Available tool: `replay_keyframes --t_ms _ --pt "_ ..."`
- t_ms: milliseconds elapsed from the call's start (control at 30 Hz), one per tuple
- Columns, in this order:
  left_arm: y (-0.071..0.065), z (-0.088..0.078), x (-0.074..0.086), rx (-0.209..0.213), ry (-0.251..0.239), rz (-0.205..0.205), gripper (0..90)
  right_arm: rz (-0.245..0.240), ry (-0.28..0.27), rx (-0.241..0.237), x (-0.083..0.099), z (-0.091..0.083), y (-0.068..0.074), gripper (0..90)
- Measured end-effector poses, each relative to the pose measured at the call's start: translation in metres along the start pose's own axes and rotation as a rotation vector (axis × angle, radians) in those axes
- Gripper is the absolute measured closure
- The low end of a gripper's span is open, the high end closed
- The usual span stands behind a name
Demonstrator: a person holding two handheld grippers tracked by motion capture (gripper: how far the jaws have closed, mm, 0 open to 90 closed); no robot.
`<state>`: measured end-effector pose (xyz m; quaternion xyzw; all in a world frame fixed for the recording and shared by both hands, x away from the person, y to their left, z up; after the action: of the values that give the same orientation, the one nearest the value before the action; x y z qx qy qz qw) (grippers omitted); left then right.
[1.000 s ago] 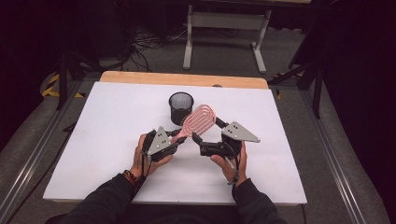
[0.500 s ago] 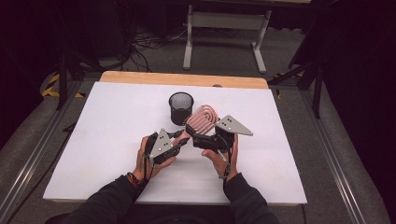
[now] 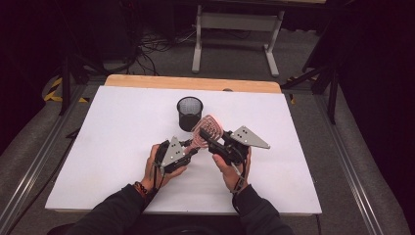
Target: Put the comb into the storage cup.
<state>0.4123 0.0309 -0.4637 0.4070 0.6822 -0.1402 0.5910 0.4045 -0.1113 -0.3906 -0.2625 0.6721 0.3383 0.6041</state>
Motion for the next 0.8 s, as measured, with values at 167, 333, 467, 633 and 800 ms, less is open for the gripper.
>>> replay_keyframes --t_ms 167,333,467,633,800 --pt "0.0 -0.001 -0.003 -0.029 -0.004 0.028 69.0 -0.029 -0.004 -0.003 -0.002 -0.001 0.005 63.0" --pt "-0.001 -0.002 -0.004 -0.034 -0.016 0.022 60.6 -0.061 -0.014 0.007 -0.006 -0.005 0.006 63.1" --pt "-0.002 -0.003 -0.006 -0.02 -0.027 0.022 55.4 -0.078 -0.016 0.015 -0.01 -0.011 0.004 63.2" --pt "-0.004 -0.004 -0.006 0.005 -0.024 0.036 46.9 -0.1 -0.015 0.038 -0.013 -0.018 -0.002 63.2" --pt "-0.005 -0.003 -0.006 0.019 -0.019 0.04 37.9 -0.103 -0.013 0.052 -0.013 -0.02 -0.007 63.2"
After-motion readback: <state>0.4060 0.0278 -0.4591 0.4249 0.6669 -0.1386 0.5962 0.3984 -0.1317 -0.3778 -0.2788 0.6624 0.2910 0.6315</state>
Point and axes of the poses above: each handheld gripper's, and its own axes: z roughly forward along the jaws, x roughly out of its underside, y roughly to its left, the point moved 5 cm from there along z, roughly forward along the jaws, and after that the axes turned 7 degrees about -x, right-handed, at the moved point
